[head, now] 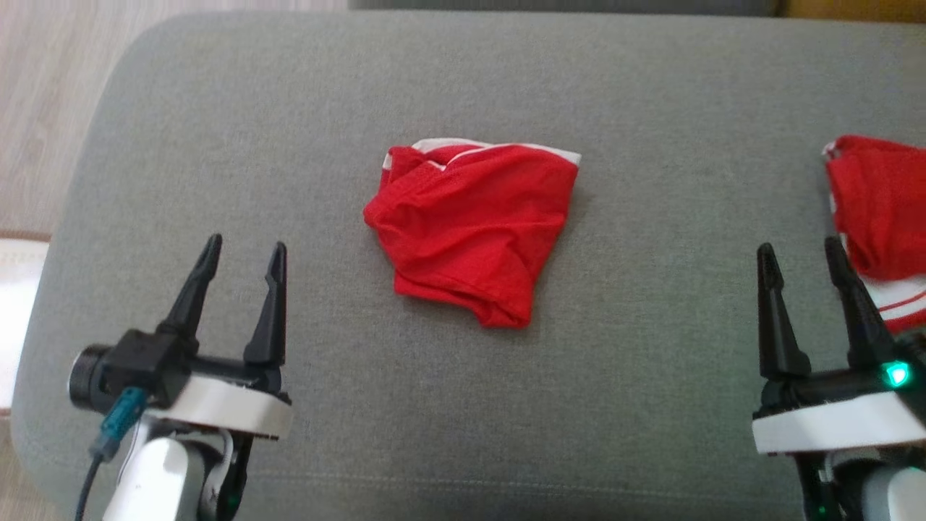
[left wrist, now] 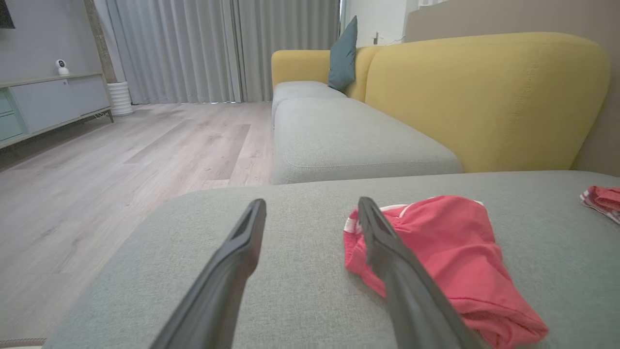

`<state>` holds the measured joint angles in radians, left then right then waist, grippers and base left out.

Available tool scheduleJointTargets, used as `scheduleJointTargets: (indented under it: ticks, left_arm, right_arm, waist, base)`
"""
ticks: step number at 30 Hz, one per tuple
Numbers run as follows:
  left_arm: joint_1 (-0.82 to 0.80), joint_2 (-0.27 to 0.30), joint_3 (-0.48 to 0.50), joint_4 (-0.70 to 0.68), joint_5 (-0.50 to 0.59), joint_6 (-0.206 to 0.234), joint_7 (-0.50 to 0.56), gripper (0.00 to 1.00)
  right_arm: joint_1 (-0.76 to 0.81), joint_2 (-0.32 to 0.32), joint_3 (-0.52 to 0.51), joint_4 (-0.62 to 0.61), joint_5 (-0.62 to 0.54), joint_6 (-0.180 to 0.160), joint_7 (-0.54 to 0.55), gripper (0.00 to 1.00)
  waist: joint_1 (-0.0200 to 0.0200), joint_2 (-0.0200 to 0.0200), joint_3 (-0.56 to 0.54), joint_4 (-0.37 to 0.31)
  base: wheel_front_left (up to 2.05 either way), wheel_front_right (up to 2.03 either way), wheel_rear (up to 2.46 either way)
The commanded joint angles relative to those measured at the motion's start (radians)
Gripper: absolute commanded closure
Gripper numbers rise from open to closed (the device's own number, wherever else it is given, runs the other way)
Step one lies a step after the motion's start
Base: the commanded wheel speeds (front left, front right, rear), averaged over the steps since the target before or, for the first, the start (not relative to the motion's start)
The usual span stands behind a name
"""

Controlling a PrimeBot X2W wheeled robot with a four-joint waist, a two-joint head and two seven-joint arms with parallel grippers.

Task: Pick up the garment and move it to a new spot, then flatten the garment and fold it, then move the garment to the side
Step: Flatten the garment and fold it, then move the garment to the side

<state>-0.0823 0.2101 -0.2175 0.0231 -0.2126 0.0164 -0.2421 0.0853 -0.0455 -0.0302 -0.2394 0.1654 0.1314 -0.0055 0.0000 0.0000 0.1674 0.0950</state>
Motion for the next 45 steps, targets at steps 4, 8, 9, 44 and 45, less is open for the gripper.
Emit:
scheduleJointTargets:
  ticks: [4, 8, 9, 44, 45]
  left_arm:
    - [0.000, 0.028, 0.021, -0.028, 0.009, 0.000, 0.019, 0.00]
    - [0.016, 0.030, 0.017, -0.026, 0.009, 0.006, 0.029, 0.00]
    - [0.022, 0.030, 0.015, -0.026, 0.009, 0.008, 0.033, 0.00]
    - [0.085, 0.053, -0.013, -0.048, 0.001, 0.056, 0.110, 0.00]
    - [0.084, 0.054, -0.014, -0.048, 0.002, 0.056, 0.111, 0.00]
  right_arm:
    - [0.019, -0.005, 0.017, -0.050, -0.005, -0.001, 0.015, 0.00]
    - [0.035, -0.005, 0.019, -0.055, -0.014, -0.001, 0.024, 0.00]
    - [0.040, -0.005, 0.019, -0.057, -0.013, -0.001, 0.026, 0.00]
    - [0.114, -0.005, -0.008, -0.043, 0.035, -0.001, 0.058, 0.00]
    - [0.113, -0.005, -0.008, -0.043, 0.035, -0.001, 0.058, 0.00]
  waist:
    - [0.0000, 0.0000, -0.050, -0.020]
    - [0.0000, 0.0000, -0.071, -0.026]
    - [0.0000, 0.0000, -0.078, -0.028]
    - [0.0000, 0.0000, -0.171, -0.042]
    - [0.0000, 0.0000, -0.170, -0.043]
  base:
    - [0.00, 0.00, 0.00]
    - [0.00, 0.00, 0.00]
    - [0.00, 0.00, 0.00]
    - [0.00, 0.00, 0.00]
    - [0.00, 0.00, 0.00]
